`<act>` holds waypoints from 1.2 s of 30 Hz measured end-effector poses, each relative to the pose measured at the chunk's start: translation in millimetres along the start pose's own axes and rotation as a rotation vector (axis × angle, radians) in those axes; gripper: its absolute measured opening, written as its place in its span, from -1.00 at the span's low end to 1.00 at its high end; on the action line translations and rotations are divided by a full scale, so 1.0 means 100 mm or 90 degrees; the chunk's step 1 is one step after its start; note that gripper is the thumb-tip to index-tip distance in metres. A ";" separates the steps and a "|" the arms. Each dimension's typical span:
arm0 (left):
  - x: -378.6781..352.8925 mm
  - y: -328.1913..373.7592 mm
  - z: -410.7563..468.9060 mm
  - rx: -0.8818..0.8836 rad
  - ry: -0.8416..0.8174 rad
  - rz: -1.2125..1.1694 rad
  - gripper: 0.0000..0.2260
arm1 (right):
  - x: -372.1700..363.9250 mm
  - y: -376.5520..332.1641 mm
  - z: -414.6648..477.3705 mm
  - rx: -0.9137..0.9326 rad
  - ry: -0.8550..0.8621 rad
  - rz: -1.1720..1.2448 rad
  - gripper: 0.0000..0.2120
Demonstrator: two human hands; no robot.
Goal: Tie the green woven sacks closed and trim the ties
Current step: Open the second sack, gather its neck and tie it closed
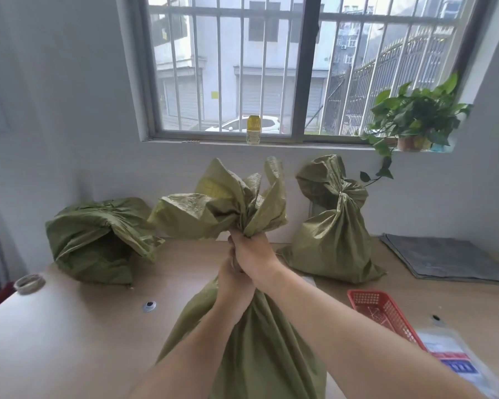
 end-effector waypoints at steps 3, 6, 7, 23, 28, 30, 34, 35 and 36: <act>-0.12 -0.22 -0.02 0.000 -0.012 -0.030 -0.84 | -0.02 0.05 0.01 -0.037 -0.012 0.035 -0.69; -0.11 -0.31 -0.06 -0.025 0.037 -0.146 -0.83 | -0.01 0.07 0.06 -0.041 -0.013 0.074 -0.70; -0.11 -0.31 -0.07 -0.038 0.035 -0.136 -0.77 | -0.02 0.07 0.07 -0.040 -0.015 0.082 -0.71; -0.23 -0.61 0.41 -0.062 0.135 0.095 -0.60 | 0.36 0.29 0.31 0.049 0.025 0.085 -0.68; -0.42 -0.56 0.45 -0.057 0.114 0.193 -0.64 | 0.59 0.40 0.40 0.000 0.113 0.142 -0.69; -0.45 -0.55 0.45 -0.062 0.114 0.196 -0.63 | 0.62 0.41 0.43 0.019 0.125 0.155 -0.70; -0.49 -0.53 0.46 -0.072 0.124 0.211 -0.53 | 0.65 0.44 0.46 0.042 0.138 0.145 -0.65; -0.50 -0.52 0.45 -0.074 0.129 0.215 -0.52 | 0.67 0.43 0.46 0.047 0.136 0.142 -0.68; -0.50 -0.51 0.44 -0.077 0.132 0.221 -0.51 | 0.68 0.43 0.45 0.058 0.127 0.147 -0.71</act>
Point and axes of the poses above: each hand's wrist, its own z-axis towards the middle knuckle, its own x-axis out of the back of the hand, y = z × x, the point moved 6 cm from there along z, towards the middle knuckle, and after that the axes turned 13 degrees about -y, right-handed, at the moved point
